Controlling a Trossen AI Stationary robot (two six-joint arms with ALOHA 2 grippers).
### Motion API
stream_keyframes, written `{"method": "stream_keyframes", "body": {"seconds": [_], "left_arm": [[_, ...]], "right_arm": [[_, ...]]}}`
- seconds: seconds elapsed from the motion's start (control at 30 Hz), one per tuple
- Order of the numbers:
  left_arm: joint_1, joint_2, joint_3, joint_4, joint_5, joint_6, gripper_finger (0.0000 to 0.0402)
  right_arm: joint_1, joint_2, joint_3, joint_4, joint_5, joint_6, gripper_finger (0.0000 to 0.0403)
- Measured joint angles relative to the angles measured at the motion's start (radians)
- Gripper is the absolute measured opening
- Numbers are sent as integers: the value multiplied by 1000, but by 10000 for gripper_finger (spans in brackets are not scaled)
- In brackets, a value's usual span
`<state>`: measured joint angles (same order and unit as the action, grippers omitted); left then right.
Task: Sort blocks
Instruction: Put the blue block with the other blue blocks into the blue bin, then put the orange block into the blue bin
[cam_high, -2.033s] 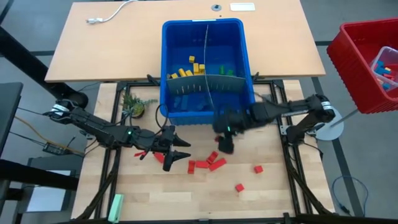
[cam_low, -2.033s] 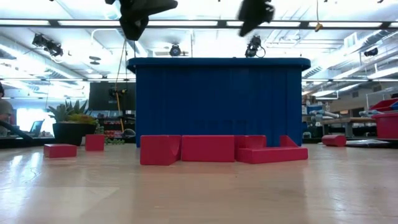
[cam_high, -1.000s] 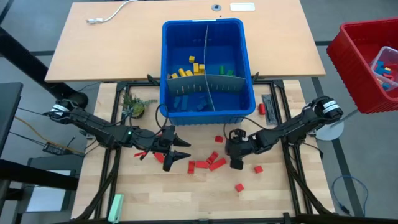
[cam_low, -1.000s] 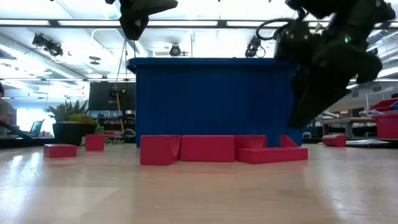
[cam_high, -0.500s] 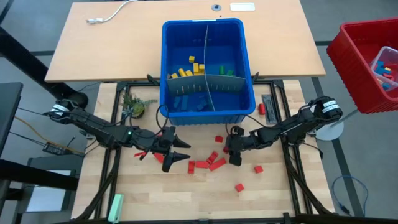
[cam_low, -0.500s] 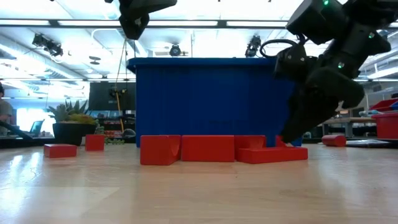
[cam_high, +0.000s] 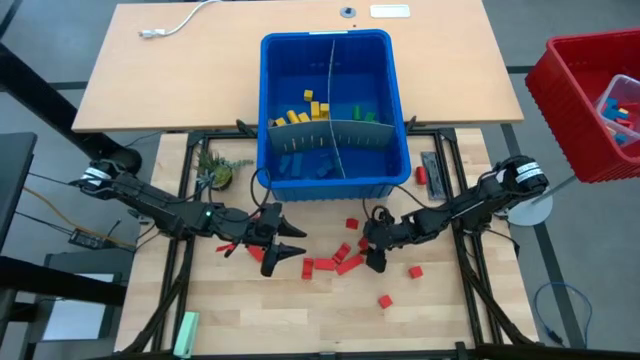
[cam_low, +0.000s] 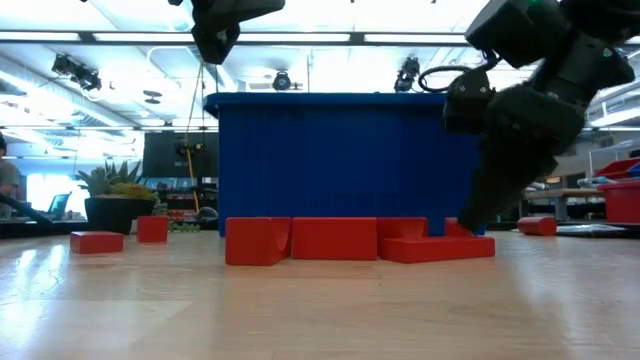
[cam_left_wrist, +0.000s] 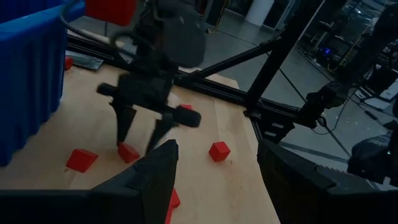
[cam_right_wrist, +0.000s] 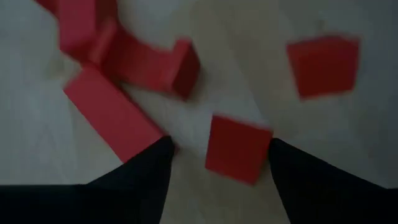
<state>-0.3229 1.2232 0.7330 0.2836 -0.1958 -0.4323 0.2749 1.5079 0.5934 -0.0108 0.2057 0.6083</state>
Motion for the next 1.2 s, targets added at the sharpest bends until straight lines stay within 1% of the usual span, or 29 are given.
{"method": "stream_keyframes", "body": {"seconds": [0.07,0.17,0.3,0.4,0.5,0.57,0.73,0.77,0.9,1.03,1.13,1.2], "left_arm": [[0,0,0,0,-17,0,232],[0,0,0,1,-34,0,232],[0,0,0,2,-41,-3,232],[0,0,0,2,-44,-3,232],[0,0,0,1,-46,-7,232],[0,0,0,1,-46,-12,232],[0,0,0,0,-46,-14,232],[0,0,0,1,-46,-14,232],[0,0,0,0,-47,-16,232],[0,0,0,-16,-47,-18,232],[0,0,0,-33,-53,-18,232],[0,0,0,-35,-69,-19,232]], "right_arm": [[8,32,0,-2,19,16,263],[15,70,3,34,83,74,269],[15,88,3,67,151,112,263],[13,89,1,60,170,101,251],[13,89,1,53,169,95,229],[13,89,1,49,169,94,206],[17,81,9,37,161,99,126],[18,75,15,37,151,95,120],[20,31,60,41,131,75,120],[28,-38,125,31,149,21,120],[28,-117,198,8,196,-47,120],[25,-173,249,-23,273,-84,120]]}}
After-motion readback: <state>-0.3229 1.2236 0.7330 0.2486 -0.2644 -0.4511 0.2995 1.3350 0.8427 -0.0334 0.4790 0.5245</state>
